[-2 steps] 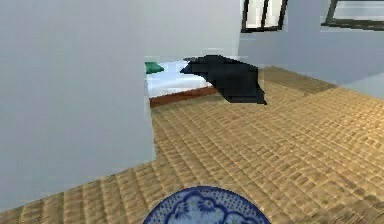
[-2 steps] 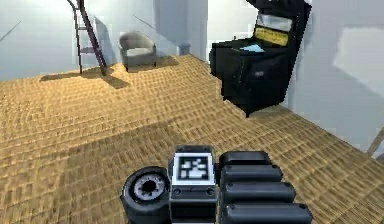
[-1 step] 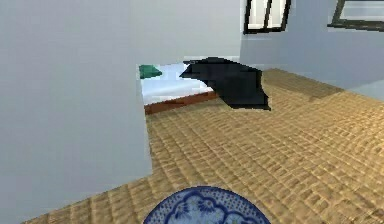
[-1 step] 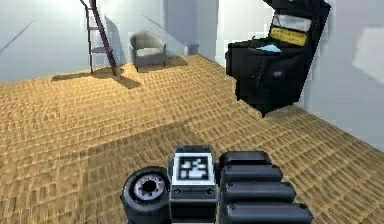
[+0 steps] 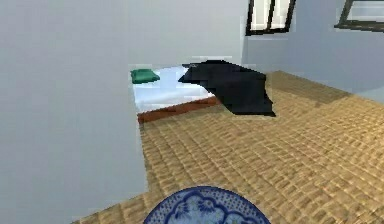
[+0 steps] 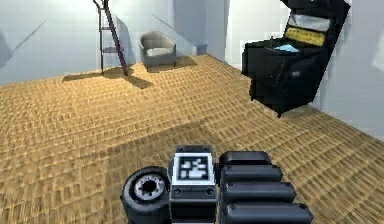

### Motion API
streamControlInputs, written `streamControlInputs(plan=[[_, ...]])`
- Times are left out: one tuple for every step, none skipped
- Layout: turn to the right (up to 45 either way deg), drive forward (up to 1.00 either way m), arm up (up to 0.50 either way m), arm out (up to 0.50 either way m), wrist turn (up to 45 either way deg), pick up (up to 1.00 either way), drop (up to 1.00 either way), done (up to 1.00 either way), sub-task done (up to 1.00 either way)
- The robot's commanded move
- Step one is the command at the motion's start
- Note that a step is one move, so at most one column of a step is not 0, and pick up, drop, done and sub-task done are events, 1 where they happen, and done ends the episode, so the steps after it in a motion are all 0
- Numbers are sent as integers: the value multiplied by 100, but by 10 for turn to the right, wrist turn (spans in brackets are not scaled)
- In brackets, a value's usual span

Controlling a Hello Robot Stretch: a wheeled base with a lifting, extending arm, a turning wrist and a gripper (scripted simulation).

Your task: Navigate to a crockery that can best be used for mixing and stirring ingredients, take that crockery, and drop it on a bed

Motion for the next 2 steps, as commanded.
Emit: streamControlInputs(plan=[[90, 0, 0, 0, 0, 0, 0, 0, 0], [0, 100, 0, 0, 0, 0, 0, 0, 0]])
